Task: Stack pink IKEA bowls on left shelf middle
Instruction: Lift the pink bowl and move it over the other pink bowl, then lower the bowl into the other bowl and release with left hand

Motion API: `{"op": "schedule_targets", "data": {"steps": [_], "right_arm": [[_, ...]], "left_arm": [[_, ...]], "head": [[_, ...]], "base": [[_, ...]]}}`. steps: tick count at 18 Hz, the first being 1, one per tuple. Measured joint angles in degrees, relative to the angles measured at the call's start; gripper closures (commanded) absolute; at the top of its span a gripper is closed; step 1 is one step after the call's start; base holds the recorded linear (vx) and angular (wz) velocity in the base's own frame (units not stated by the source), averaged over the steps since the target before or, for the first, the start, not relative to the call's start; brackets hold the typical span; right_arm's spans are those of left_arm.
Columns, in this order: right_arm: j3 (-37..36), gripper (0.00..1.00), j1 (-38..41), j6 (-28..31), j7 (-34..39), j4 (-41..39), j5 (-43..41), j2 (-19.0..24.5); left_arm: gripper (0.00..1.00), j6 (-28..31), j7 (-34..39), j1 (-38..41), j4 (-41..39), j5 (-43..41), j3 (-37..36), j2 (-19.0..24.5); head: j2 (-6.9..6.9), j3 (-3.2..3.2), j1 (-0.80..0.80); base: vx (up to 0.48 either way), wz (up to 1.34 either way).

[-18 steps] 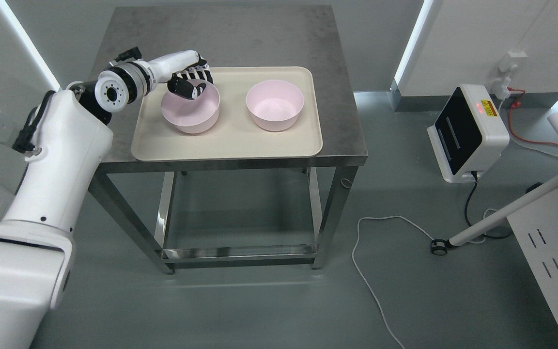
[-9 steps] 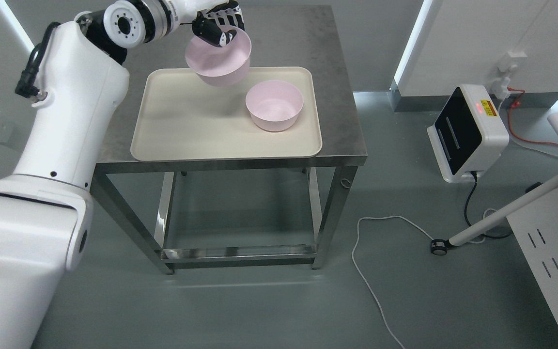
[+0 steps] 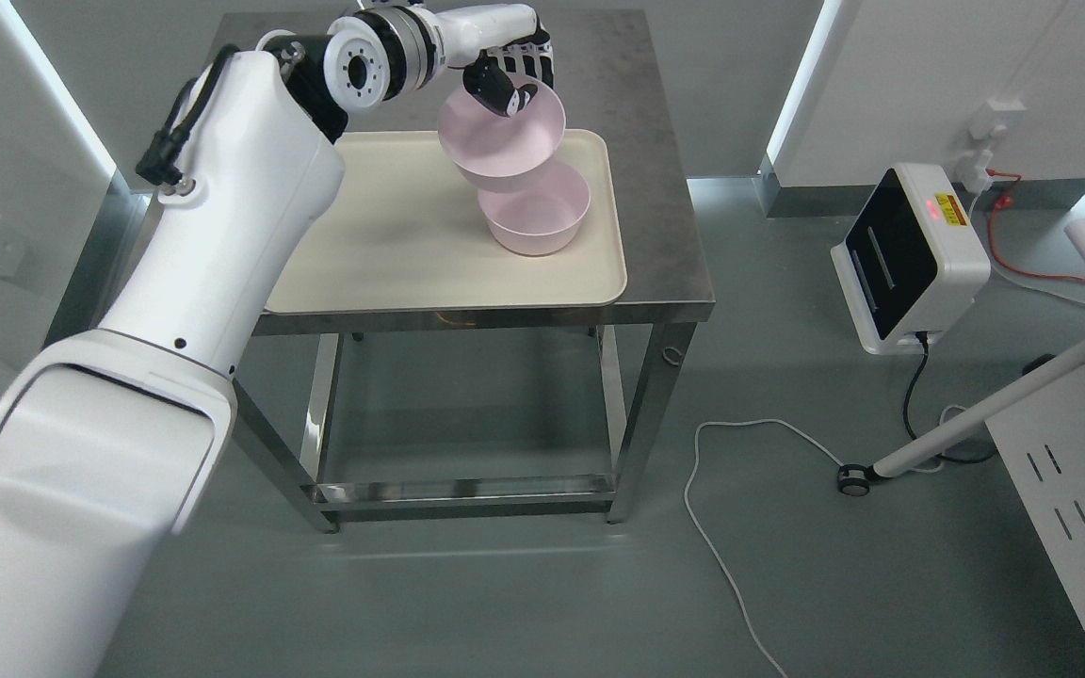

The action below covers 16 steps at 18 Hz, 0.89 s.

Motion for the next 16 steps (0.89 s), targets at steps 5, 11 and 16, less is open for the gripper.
{"op": "schedule_targets", "data": {"steps": [5,11,16], "right_arm": [[0.0,0.0,0.0,0.0,0.0,0.0,-0.2,0.0],[0.0,0.0,0.0,0.0,0.0,0.0,-0.3,0.0],[0.0,0.0,0.0,0.0,0.0,0.0,-0.3,0.0]], "left_arm": [[0.99,0.0,3.5,1.4,0.8,0.2,-3.5,-1.0],[0.98,0.1,6.4,1.7,1.8,0.3,-5.7,-1.8],[0.98,0.1,8.1,1.5,2.6,0.3,-6.5,-2.0]], "head": [[0.0,0.0,0.0],[0.0,0.0,0.0],[0.0,0.0,0.0]], "base": [[0.0,0.0],[0.0,0.0],[0.0,0.0]]}}
